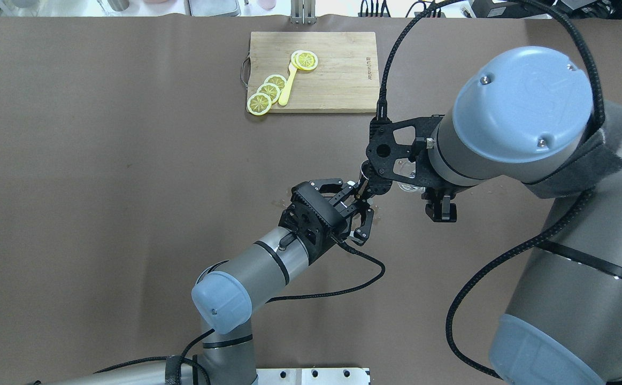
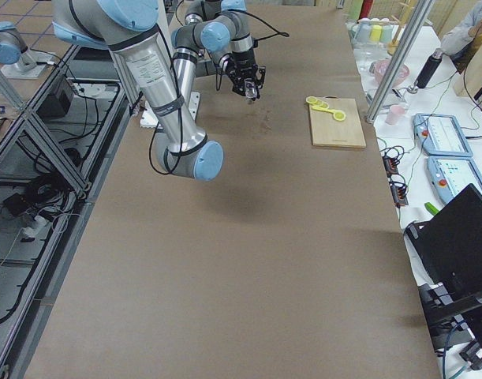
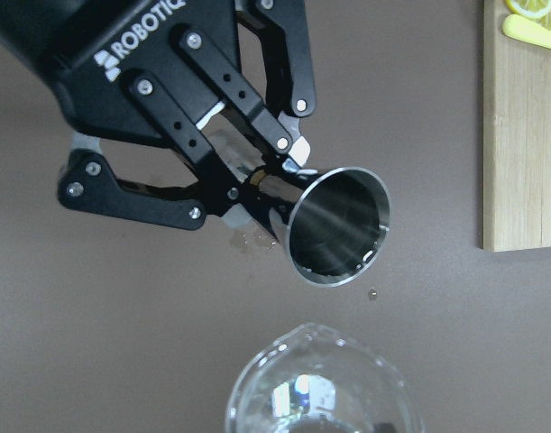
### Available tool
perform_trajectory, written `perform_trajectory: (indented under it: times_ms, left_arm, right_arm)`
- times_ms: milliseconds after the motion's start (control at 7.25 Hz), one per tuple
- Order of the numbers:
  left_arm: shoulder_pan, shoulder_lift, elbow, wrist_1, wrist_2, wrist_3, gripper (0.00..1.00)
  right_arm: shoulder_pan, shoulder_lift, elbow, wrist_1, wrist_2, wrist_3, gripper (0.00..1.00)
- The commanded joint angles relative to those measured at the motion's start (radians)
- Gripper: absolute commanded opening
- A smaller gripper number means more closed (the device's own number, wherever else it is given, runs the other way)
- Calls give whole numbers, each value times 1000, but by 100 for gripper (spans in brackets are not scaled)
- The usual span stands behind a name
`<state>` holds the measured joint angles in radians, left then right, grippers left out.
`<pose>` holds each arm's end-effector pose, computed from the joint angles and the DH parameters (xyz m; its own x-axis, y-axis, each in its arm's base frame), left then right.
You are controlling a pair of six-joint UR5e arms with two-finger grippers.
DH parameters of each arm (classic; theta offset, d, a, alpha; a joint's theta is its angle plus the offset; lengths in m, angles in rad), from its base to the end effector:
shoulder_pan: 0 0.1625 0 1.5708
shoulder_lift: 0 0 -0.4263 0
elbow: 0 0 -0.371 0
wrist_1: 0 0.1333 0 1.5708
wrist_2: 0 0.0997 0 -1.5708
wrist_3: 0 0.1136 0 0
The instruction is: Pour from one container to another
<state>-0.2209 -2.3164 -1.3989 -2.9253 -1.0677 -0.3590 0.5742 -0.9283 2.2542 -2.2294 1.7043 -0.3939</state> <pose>0.6019 -0.3279 0.1461 0.4724 0.7346 -0.4871 0.5419 0.1938 0.8178 -0.3501 -0.3672 0.1706 0.1801 -0.9735 -0.1410 0.7891 0.0574 0.6116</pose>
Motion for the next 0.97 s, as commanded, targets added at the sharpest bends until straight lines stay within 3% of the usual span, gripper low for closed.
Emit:
perform_trajectory:
  times_ms: [0,414,828]
  left_arm:
    - [0,2,-2,0,0,0,0]
    - [0,2,-2,-2,0,5,0]
    - [0,2,-2,-3,0,5,0]
  right_arm:
    - [-5,22,-11,-47,-12,-29,0]
    - [-4,109,-99,-72,-12,-52,0]
    - [-4,123,-105,-97,-12,-77,0]
